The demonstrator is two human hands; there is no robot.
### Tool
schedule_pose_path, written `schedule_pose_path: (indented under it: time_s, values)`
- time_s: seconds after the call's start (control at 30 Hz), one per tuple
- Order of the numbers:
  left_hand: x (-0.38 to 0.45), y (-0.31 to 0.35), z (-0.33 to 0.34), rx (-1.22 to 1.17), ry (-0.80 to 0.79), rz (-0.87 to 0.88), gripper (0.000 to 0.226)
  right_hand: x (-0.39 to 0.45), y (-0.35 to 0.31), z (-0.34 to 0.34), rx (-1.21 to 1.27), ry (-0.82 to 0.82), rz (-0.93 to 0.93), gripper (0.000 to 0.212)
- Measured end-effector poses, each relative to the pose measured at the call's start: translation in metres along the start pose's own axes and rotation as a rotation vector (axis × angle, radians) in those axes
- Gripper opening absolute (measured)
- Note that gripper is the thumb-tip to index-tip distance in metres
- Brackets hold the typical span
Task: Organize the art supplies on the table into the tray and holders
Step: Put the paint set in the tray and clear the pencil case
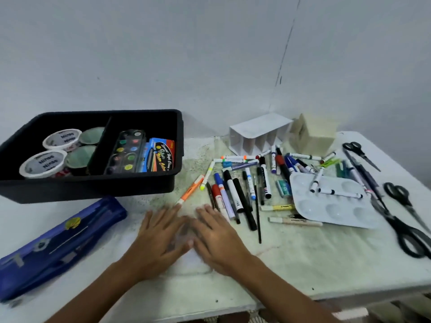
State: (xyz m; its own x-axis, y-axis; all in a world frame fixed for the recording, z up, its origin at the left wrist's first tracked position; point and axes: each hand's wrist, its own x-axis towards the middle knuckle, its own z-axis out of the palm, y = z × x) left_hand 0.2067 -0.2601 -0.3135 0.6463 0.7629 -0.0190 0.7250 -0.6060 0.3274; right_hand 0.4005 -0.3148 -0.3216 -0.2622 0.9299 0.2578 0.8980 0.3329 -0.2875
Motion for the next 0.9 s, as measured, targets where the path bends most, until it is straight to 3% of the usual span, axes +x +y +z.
schedule_pose_path:
  time_s: [0.1,0.2,0.4,0.53,0.67,0.77,0.9]
  values:
    - [0.007,0.000,-0.003,-0.060,0.117,-0.031,0.083,0.002,0.002,-0.009,0.200,0.026,-0.019,0.039]
    - [0.023,0.007,-0.001,-0.067,0.291,0.055,0.064,-0.003,0.015,-0.027,0.318,0.117,-0.020,0.032]
    - [0.073,0.057,0.000,-0.083,0.391,0.204,0.045,-0.023,0.080,-0.061,0.202,0.261,0.104,0.030]
    - [0.117,0.089,0.012,0.013,0.244,0.126,0.060,-0.025,0.124,-0.077,0.146,0.230,0.227,0.030]
    - [0.139,0.096,0.027,0.170,0.033,0.019,0.081,-0.002,0.147,-0.088,0.210,0.097,0.236,0.033]
    - [0.139,0.095,0.029,0.168,-0.001,-0.002,0.073,0.030,0.157,-0.088,0.230,0.064,0.202,0.031]
    - [0.132,0.092,0.019,0.147,-0.018,0.007,0.082,0.082,0.163,-0.082,0.202,0.030,0.157,0.027]
